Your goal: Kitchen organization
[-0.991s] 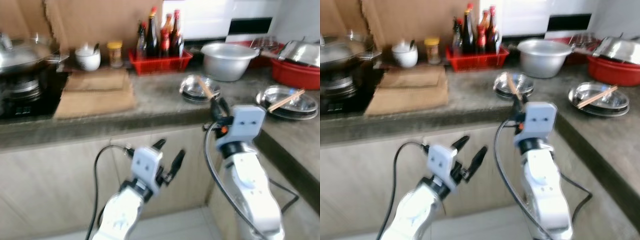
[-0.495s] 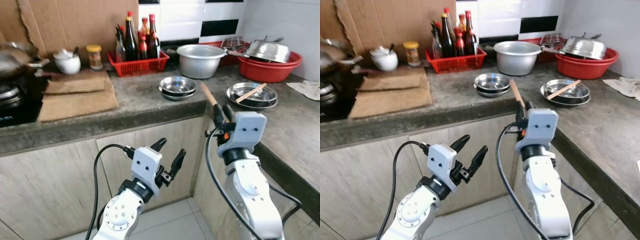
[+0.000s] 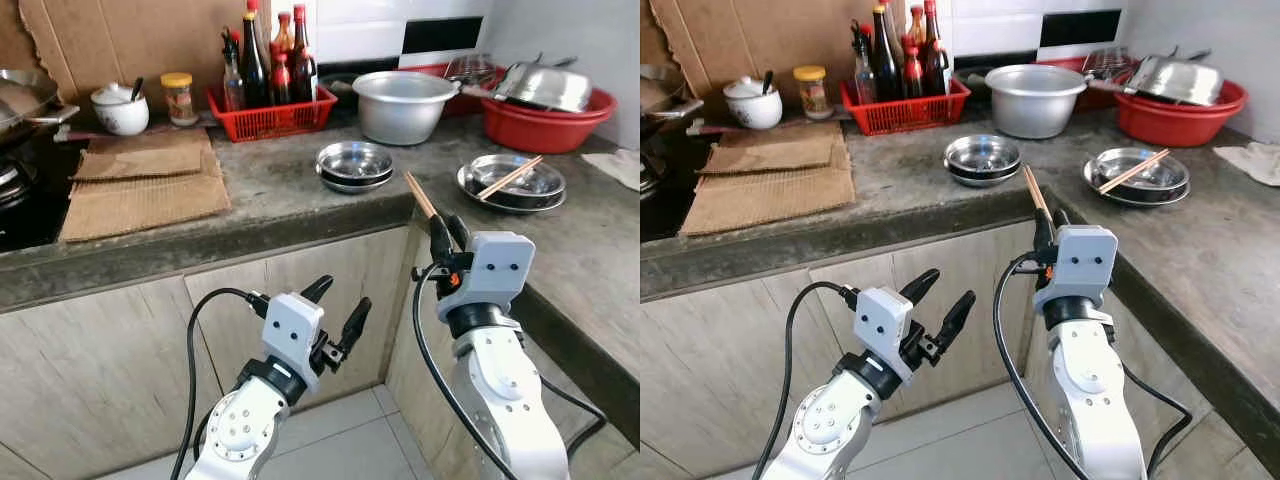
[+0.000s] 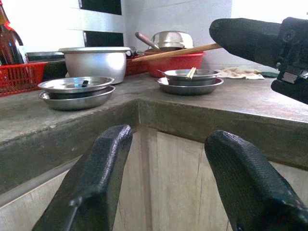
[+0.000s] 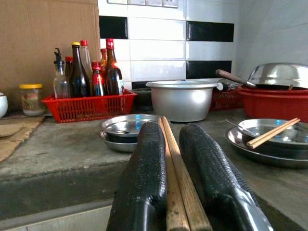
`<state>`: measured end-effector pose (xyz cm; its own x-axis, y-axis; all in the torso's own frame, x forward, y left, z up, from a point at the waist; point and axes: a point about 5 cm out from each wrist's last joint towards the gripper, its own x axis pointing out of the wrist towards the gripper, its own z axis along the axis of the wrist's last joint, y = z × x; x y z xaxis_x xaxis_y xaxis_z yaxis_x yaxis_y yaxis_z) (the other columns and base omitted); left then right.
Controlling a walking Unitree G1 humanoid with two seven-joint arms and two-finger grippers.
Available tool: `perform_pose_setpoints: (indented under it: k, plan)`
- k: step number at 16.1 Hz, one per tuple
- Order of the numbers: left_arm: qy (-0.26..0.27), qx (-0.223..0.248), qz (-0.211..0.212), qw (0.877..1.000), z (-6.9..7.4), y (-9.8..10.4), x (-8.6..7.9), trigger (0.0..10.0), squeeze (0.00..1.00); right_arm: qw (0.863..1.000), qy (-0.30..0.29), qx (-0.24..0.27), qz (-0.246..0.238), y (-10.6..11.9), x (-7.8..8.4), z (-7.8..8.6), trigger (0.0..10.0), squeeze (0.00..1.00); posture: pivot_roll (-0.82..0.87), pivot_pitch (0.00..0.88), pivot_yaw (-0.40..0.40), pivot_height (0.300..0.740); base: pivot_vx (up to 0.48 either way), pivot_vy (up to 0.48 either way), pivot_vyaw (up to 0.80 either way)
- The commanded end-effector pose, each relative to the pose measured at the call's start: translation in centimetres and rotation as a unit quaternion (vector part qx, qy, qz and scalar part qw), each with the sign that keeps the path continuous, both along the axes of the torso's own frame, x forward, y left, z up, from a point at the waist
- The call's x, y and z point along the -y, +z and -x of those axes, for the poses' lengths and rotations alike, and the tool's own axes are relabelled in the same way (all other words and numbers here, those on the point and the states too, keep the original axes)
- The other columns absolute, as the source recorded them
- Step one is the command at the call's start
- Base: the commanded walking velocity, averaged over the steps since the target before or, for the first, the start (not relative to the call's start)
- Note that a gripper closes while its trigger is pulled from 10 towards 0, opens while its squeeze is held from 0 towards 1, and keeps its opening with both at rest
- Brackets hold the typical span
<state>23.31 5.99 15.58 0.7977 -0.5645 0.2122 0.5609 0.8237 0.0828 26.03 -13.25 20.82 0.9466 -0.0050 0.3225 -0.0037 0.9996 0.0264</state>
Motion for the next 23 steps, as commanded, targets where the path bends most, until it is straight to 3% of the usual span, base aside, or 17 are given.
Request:
perform_pose_setpoints:
  k: [1, 23]
  plan:
    - [0.001, 0.001, -0.008, 1.0, 0.03, 0.0, -0.05, 10.0, 0.0, 1.0, -0.003, 0.008, -0.002, 0.6, -0.05, -0.01, 10.0, 0.0, 0.0, 0.0, -0.026, 0.74, -0.285, 0.0, 0.0]
    - [0.003, -0.004, -0.01, 1.0, 0.04, -0.24, -0.13, 10.0, 0.0, 1.0, 0.003, -0.002, -0.004, 0.12, -0.35, 0.04, 10.0, 0.0, 0.0, 0.0, -0.02, 0.74, -0.184, 0.0, 0.0]
